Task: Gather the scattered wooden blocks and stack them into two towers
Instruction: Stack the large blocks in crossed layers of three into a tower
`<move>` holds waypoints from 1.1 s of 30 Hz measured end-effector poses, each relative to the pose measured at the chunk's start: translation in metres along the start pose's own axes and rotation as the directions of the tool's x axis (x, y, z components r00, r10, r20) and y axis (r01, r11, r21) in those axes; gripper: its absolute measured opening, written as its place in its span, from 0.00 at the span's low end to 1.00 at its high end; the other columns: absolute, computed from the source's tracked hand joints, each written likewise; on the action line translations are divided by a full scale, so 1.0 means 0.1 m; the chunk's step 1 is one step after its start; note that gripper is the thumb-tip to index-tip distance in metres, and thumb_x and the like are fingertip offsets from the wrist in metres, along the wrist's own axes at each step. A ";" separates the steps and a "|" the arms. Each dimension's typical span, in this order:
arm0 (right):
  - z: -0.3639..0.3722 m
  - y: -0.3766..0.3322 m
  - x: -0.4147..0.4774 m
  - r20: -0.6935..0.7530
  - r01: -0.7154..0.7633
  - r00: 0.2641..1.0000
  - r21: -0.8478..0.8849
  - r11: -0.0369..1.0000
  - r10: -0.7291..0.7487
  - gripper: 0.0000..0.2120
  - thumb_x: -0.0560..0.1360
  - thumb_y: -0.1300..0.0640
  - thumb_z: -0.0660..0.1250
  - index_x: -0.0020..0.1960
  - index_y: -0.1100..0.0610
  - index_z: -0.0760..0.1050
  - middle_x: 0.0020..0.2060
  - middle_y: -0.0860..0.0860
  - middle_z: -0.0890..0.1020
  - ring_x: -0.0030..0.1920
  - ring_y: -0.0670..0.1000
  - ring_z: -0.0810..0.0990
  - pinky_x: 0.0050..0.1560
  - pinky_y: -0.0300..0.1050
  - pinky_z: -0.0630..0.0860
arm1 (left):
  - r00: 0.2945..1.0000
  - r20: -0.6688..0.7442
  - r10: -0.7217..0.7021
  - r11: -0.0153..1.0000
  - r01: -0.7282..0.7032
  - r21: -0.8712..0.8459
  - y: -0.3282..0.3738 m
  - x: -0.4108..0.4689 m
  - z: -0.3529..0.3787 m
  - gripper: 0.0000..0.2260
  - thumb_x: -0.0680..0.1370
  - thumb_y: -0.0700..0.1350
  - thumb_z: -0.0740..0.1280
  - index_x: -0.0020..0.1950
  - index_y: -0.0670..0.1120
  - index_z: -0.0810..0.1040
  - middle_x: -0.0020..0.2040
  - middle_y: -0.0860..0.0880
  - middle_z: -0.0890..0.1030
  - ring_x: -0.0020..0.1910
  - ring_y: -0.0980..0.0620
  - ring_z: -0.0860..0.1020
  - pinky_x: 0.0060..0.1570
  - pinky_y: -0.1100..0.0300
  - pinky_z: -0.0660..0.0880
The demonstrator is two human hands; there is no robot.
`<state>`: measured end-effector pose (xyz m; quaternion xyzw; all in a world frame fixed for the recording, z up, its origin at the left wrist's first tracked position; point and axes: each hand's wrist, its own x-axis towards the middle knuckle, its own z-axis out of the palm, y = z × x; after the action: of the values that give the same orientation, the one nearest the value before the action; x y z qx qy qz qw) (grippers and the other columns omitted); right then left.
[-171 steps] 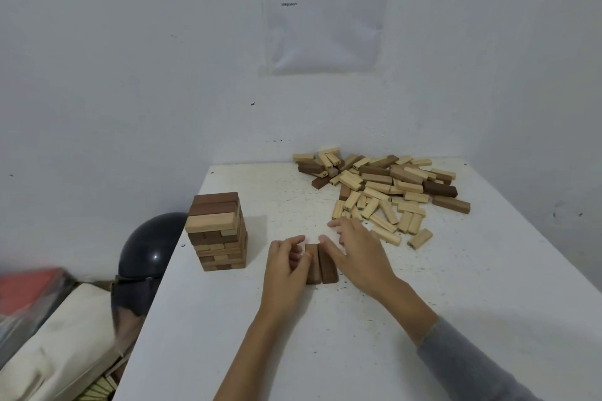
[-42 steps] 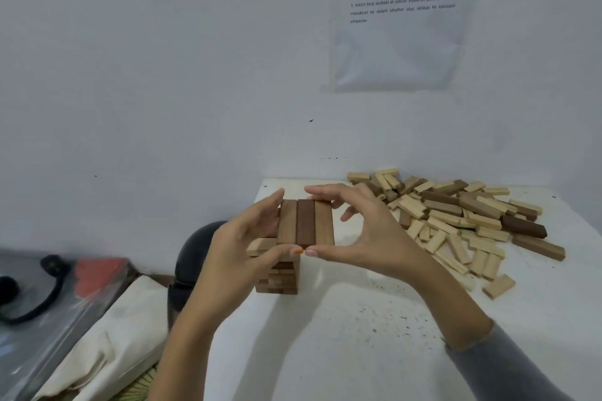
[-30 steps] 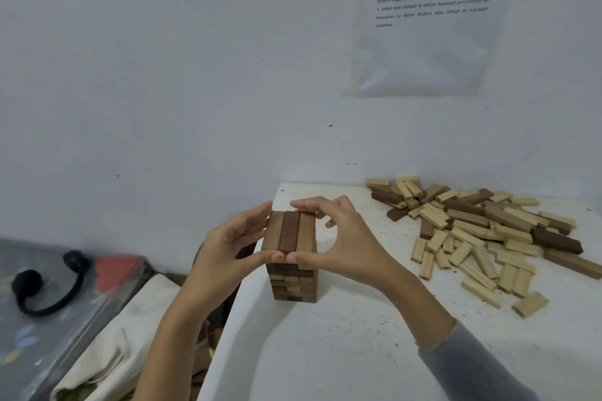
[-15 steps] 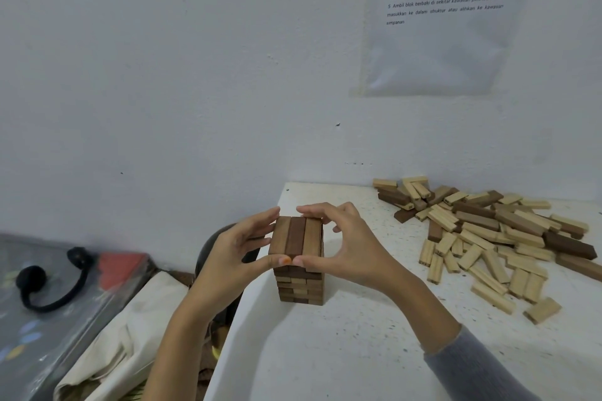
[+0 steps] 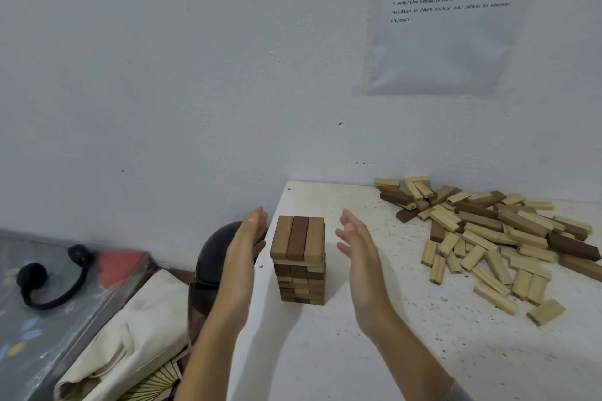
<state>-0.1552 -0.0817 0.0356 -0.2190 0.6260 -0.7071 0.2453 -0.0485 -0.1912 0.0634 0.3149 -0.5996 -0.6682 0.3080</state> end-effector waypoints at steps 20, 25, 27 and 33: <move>0.50 0.28 0.06 0.023 -0.147 0.989 0.141 0.979 0.145 0.49 0.61 0.15 0.48 0.75 0.40 0.60 0.74 0.46 0.65 0.75 0.49 0.62 0.74 0.58 0.60 | 0.999 0.048 -0.015 0.999 0.017 -0.045 0.06 -0.15 0.30 0.21 0.83 0.56 0.49 0.43 0.60 0.80 0.42 0.62 0.84 0.43 0.70 0.80 0.43 0.71 0.72; 0.50 0.26 0.10 0.019 -0.142 0.990 0.084 0.986 0.141 0.53 0.56 0.13 0.45 0.76 0.38 0.54 0.76 0.45 0.61 0.76 0.49 0.57 0.75 0.59 0.56 | 0.996 0.090 -0.015 1.000 0.017 -0.022 0.03 -0.15 0.31 0.17 0.83 0.55 0.49 0.45 0.60 0.76 0.36 0.67 0.82 0.39 0.74 0.78 0.40 0.74 0.70; 0.51 0.28 0.12 0.016 -0.148 0.989 0.067 0.987 0.147 0.53 0.56 0.13 0.45 0.76 0.36 0.52 0.76 0.45 0.60 0.77 0.49 0.57 0.75 0.60 0.56 | 0.995 0.092 -0.024 1.000 0.024 -0.002 0.03 -0.15 0.31 0.16 0.83 0.55 0.49 0.45 0.60 0.75 0.34 0.69 0.81 0.37 0.76 0.77 0.42 0.73 0.68; 0.52 0.29 0.16 0.000 -0.180 0.984 0.023 0.983 0.180 0.54 0.54 0.12 0.42 0.76 0.36 0.51 0.77 0.46 0.59 0.77 0.51 0.56 0.75 0.62 0.54 | 0.997 0.071 -0.037 0.999 0.035 0.029 0.04 -0.12 0.31 0.16 0.83 0.56 0.49 0.44 0.61 0.74 0.32 0.71 0.79 0.35 0.77 0.76 0.43 0.70 0.65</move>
<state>-0.1338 -0.1350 0.0130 -0.1581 0.6353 -0.6893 0.3102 -0.0656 -0.1635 0.0702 0.3057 -0.6139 -0.6760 0.2696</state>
